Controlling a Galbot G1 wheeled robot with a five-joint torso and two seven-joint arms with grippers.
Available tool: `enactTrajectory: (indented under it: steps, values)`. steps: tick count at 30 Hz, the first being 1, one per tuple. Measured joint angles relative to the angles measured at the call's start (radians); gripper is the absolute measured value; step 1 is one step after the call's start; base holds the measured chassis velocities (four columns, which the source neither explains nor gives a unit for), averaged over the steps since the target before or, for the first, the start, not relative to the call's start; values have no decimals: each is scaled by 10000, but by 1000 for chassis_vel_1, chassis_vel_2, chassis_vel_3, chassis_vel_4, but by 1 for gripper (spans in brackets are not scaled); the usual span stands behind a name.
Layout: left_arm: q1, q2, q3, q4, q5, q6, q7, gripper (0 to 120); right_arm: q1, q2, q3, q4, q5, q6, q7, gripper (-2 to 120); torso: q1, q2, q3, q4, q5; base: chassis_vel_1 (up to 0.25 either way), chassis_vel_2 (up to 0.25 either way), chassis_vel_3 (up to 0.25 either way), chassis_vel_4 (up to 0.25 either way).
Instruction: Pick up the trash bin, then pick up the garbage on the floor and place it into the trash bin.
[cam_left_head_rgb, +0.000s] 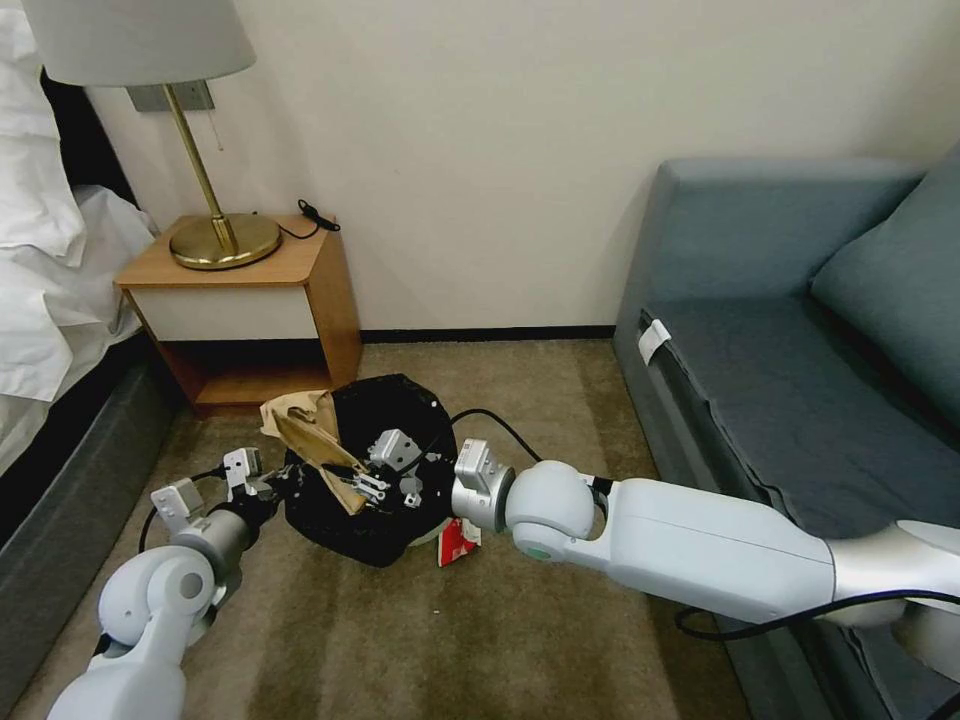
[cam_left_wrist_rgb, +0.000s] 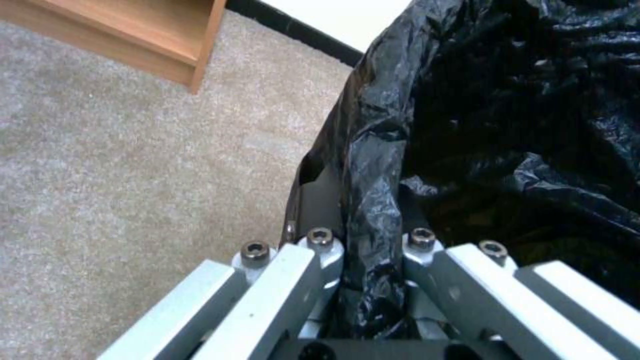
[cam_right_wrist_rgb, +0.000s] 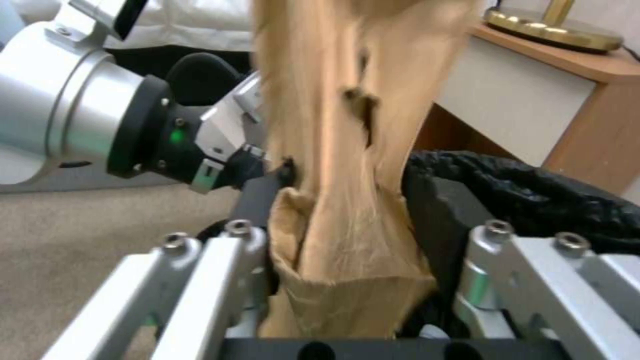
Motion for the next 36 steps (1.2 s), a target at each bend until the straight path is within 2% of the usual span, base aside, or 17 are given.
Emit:
enactTrajectory:
  steps: [4, 6, 7, 9, 10, 13, 15, 19, 30, 36]
  values:
    - [6, 2, 0, -8, -8, 5, 0, 4, 6, -41, 36, 0, 2, -1, 16, 54, 0, 0, 0, 0, 0, 0, 0, 0, 0]
    - [11, 7, 0, -18, -43, 10, -1, 4, 6, -97, 70, 0, -1, -7, 26, 67, 0, 0, 0, 0, 0, 0, 0, 0, 0]
    - [11, 7, 0, -18, -43, 10, -1, 4, 6, -97, 70, 0, -1, -7, 26, 67, 0, 0, 0, 0, 0, 0, 0, 0, 0]
    - [17, 10, 0, -19, -73, 13, -1, 4, 3, -123, 92, 0, -1, -17, 39, 76, 0, 0, 0, 0, 0, 0, 0, 0, 0]
    - [17, 10, 0, -19, -73, 13, -1, 4, 3, -123, 92, 0, -1, -17, 39, 76, 0, 0, 0, 0, 0, 0, 0, 0, 0]
    - [34, 11, -28, -27, -140, 27, -33, 4, -43, -141, 175, -20, -35, -22, 81, 93, 0, 0, 1, 0, 0, 0, 0, 0, 0]
    - [35, 9, -36, -27, -143, 27, -79, 4, -49, -145, 228, -21, -70, -16, 92, 97, 0, -1, 0, 0, 0, 0, 0, 0, 0]
    - [12, 4, -81, 0, -145, -25, -176, 4, -28, -154, 435, 20, -170, 27, 136, 99, 0, 0, 1, 0, 0, 0, 0, 0, 0]
    - [-279, 126, -607, 354, -149, -343, -249, 4, 201, -264, 1567, -48, -252, 113, 525, 100, 0, 0, 0, 1, 0, 0, 0, 0, 0]
    - [-435, 263, -846, 695, -81, -510, -191, 4, -257, -397, 2614, -515, -568, 67, 829, 100, 0, -1, 1, 0, 1, 0, 0, 0, 0]
